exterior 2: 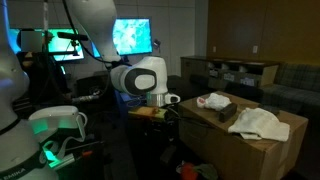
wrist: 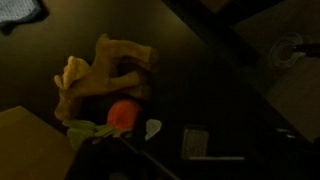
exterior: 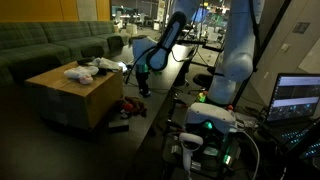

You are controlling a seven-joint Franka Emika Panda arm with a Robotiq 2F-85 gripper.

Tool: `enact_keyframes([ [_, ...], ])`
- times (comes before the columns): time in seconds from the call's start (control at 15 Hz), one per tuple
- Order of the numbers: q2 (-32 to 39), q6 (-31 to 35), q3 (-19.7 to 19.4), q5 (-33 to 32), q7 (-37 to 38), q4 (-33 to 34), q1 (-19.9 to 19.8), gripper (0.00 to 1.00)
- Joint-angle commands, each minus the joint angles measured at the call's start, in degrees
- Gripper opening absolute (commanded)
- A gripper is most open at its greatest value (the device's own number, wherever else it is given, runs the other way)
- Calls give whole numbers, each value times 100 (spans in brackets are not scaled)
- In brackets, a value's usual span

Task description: Switch between all the objects on the box and on the table

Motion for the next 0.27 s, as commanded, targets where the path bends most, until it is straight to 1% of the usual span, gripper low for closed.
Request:
enact_keyframes([
  [0.0,-1359,-1071,151,833,-926,-252,-372,100],
  [0.07,-1621,-1389,45,1016,-1166,-176,-384,100],
  [0.13,-933,-950,41,685,-720,-33,-248,100],
  [0.2,-1205,-1185,-14,805,-889,-33,-267,100],
])
